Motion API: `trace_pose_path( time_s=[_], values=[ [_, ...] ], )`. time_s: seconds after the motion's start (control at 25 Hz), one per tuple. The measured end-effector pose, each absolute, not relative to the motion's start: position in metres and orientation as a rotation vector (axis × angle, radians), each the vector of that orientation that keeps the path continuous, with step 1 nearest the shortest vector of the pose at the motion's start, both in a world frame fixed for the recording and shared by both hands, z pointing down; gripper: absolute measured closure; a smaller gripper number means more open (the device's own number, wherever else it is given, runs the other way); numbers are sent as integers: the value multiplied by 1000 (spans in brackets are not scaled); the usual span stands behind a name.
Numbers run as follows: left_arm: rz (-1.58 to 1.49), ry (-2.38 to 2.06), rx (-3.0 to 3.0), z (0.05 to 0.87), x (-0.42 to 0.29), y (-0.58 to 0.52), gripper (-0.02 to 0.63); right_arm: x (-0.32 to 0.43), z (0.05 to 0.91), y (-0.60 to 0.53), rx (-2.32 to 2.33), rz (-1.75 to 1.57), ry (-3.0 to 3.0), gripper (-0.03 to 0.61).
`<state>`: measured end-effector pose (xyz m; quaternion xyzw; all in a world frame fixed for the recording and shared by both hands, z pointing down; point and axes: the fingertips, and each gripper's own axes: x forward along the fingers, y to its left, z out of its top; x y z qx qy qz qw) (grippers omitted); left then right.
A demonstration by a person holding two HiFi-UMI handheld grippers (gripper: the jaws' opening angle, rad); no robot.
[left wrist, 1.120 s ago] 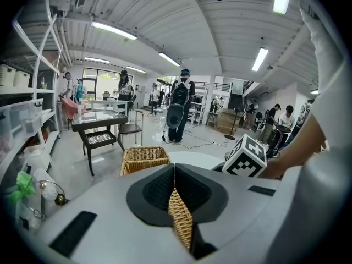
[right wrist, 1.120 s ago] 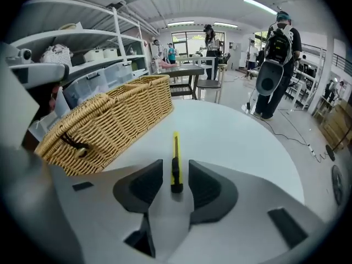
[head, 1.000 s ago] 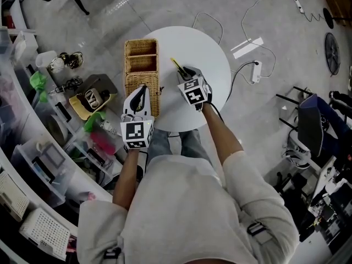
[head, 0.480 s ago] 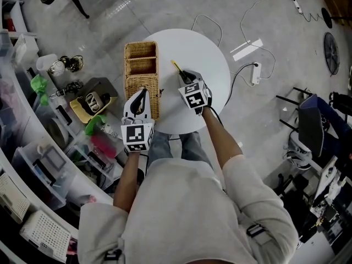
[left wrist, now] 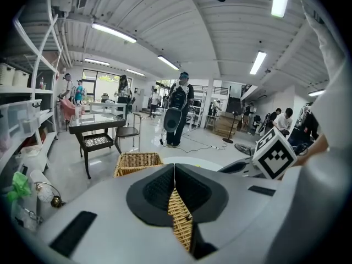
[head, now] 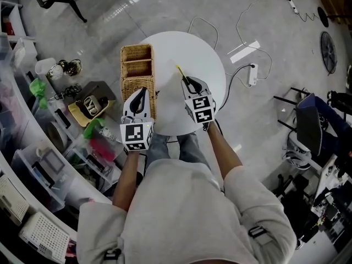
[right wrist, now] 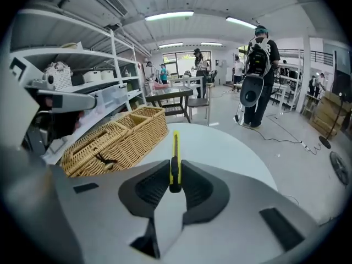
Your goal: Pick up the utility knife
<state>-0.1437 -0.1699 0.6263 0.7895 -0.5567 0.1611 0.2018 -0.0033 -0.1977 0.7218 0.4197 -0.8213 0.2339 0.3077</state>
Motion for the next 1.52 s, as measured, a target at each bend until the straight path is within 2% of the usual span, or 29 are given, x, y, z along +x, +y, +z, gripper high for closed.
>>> trace_pose_path(
  time_s=[0.64,1.52],
  values=[
    [434,-1592,2241,597,-135,-177,592,55,624,-171,1417,568,-2284,503],
    [245,-1749,2453,459,-110,-230,592,83,457,-234,1646,227,-2522,503]
  ],
)
